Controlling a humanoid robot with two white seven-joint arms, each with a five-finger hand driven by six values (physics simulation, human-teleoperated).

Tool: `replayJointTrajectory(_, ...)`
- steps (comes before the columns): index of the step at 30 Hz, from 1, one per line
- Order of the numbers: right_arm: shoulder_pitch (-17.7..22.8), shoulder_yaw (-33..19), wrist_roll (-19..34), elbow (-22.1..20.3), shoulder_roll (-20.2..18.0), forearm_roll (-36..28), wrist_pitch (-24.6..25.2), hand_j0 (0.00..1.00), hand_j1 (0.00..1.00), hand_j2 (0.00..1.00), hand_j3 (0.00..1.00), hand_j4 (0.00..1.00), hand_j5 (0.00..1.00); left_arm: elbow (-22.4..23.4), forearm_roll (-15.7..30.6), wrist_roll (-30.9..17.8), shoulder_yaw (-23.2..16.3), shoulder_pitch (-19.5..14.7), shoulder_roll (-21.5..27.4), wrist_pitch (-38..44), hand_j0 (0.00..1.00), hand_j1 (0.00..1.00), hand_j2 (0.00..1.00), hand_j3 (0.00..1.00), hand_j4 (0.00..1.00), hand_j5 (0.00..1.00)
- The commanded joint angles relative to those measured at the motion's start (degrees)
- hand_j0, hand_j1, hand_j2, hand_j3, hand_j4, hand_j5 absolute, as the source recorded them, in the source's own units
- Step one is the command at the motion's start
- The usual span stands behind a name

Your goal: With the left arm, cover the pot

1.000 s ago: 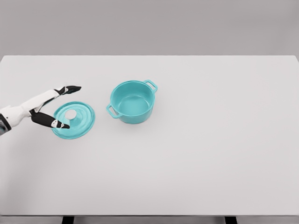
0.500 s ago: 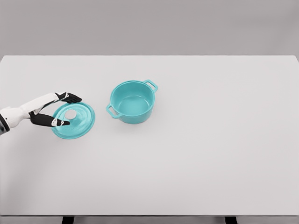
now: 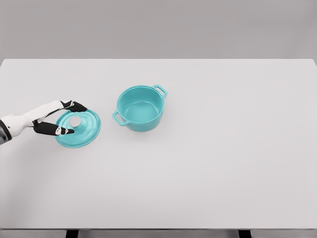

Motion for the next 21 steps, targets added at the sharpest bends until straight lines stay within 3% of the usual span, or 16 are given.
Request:
replayJointTrajectory(1, 0.09, -0.01, 0.02, -0.01, 0.00, 0.03, -0.03, 1.00, 1.00, 1.00, 1.00, 1.00, 1.00, 0.39, -0.59, 0.09, 0.19, -0.09, -0.03, 0.18, 0.76, 0.76, 0.76, 0.76, 0.76, 0.76)
replayJointTrajectory(21, 0.09, -0.01, 0.02, -0.01, 0.00, 0.03, -0.03, 1.00, 1.00, 1.00, 1.00, 1.00, 1.00, 1.27, -0.59, 0.18, 0.10, -0.18, -0.56, 0.79, 0.75, 0.75, 0.75, 0.75, 0.75, 0.75)
